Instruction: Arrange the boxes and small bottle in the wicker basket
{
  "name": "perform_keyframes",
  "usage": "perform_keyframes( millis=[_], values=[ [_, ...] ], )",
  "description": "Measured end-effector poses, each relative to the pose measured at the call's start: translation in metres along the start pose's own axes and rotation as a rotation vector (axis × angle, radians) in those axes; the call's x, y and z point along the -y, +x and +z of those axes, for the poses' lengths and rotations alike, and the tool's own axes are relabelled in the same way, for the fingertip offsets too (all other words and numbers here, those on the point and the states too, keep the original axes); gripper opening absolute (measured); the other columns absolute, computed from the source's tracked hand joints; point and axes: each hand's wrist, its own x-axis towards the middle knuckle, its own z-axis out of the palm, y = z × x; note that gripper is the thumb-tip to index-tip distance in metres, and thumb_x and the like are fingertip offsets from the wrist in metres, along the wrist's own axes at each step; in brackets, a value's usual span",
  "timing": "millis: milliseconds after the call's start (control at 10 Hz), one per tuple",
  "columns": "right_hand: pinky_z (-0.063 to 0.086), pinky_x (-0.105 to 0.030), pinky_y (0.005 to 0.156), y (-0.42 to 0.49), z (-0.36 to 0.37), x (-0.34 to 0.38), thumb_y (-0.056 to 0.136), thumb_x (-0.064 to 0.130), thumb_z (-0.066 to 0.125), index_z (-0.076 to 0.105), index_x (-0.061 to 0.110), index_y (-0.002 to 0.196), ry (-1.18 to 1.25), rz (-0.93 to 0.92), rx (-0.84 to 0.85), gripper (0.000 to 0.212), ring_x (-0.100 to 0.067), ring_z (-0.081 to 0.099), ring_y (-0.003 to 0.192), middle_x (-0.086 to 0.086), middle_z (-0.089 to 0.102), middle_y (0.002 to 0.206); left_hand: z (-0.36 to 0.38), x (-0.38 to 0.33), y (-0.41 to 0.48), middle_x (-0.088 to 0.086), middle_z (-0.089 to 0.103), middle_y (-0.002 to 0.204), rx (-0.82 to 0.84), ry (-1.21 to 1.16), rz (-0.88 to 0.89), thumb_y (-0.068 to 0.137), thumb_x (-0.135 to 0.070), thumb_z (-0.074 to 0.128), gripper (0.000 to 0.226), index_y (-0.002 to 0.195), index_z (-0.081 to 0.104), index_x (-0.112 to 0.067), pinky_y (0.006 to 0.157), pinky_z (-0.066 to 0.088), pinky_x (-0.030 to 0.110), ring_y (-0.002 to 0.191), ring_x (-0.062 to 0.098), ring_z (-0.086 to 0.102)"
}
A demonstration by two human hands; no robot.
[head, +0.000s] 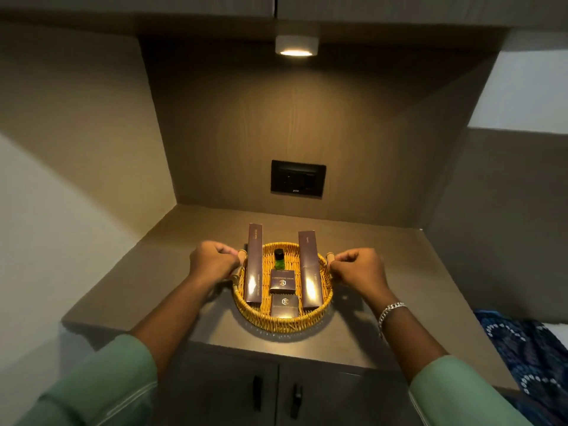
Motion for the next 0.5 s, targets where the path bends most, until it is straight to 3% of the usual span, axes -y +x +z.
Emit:
perform_keyframes(
  millis=[100,300,400,500],
  values=[
    [0.062,-0.04,0.069,-0.004,0.019,0.015,0.076,0.014,0.077,0.074,0.01,0.062,-0.029,0.044,-0.078,0.015,-0.019,0.072,0.067,-0.004,0.073,0.063,-0.009,0.001,0.025,0.014,0.073,0.075,0.047,-0.027,0.014,0.073,0.002,0.07,0.014,0.067,0.073,-0.01,0.063,0.062,0.05,0.069,0.03,0.072],
    [0.061,-0.037,0.071,-0.01,0.037,0.036,0.082,0.017,0.075,0.074,0.009,0.069,-0.072,0.088,-0.112,0.016,-0.018,0.07,0.073,-0.009,0.073,0.072,-0.018,0.004,0.052,0.012,0.072,0.079,0.122,-0.027,0.067,0.074,0.003,0.069,0.016,0.07,0.071,-0.012,0.072,0.061,0.051,0.078,0.03,0.07],
    [0.06,-0.039,0.076,-0.027,0.032,0.049,0.085,0.025,0.072,0.073,0.005,0.085,-0.139,0.07,-0.075,0.02,-0.022,0.068,0.083,-0.016,0.073,0.09,-0.025,-0.003,0.036,0.014,0.071,0.09,0.164,0.067,0.203,0.078,-0.004,0.068,0.009,0.085,0.069,-0.009,0.08,0.058,0.052,0.086,0.03,0.066],
    [0.054,-0.034,0.082,-0.044,0.028,0.057,0.086,0.039,0.068,0.064,0.007,0.115,-0.253,-0.012,-0.112,0.044,-0.022,0.062,0.101,-0.015,0.067,0.115,-0.031,-0.007,0.02,0.013,0.069,0.109,0.146,0.128,0.346,0.083,-0.016,0.067,0.026,0.108,0.065,-0.01,0.087,0.053,0.044,0.102,0.029,0.061]
  ],
)
